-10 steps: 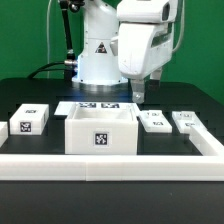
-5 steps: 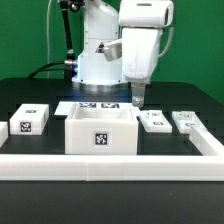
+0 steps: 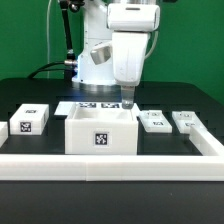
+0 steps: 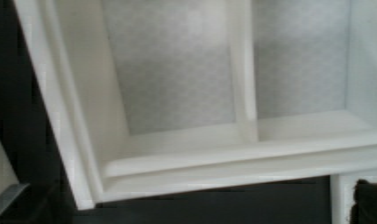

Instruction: Assemble cabinet

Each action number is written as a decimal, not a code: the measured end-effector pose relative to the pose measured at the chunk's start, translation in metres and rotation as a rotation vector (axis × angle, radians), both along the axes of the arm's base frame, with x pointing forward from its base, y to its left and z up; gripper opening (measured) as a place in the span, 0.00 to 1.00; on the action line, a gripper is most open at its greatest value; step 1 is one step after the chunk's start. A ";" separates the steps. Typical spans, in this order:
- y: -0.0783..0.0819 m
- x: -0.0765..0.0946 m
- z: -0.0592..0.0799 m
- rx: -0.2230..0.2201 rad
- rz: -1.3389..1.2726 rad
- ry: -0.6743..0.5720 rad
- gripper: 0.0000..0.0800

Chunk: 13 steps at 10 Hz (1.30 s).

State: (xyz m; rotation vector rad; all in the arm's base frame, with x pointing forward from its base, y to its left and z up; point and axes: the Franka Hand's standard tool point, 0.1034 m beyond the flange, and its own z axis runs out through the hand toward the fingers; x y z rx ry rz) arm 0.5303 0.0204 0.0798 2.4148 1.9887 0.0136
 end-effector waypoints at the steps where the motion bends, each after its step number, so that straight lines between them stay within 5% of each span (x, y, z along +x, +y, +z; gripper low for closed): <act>1: 0.000 0.000 0.000 0.000 -0.001 0.001 1.00; 3: -0.002 -0.005 0.000 -0.001 0.016 -0.002 1.00; 6: -0.012 -0.046 -0.007 -0.003 0.019 0.036 1.00; 12: -0.012 -0.049 -0.011 -0.002 0.017 0.040 1.00; 13: -0.015 -0.064 -0.019 0.005 0.019 0.020 1.00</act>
Offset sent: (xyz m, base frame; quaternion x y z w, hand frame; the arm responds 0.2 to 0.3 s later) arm -0.0485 -0.0018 0.0102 -0.0149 0.0237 -0.0545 0.9981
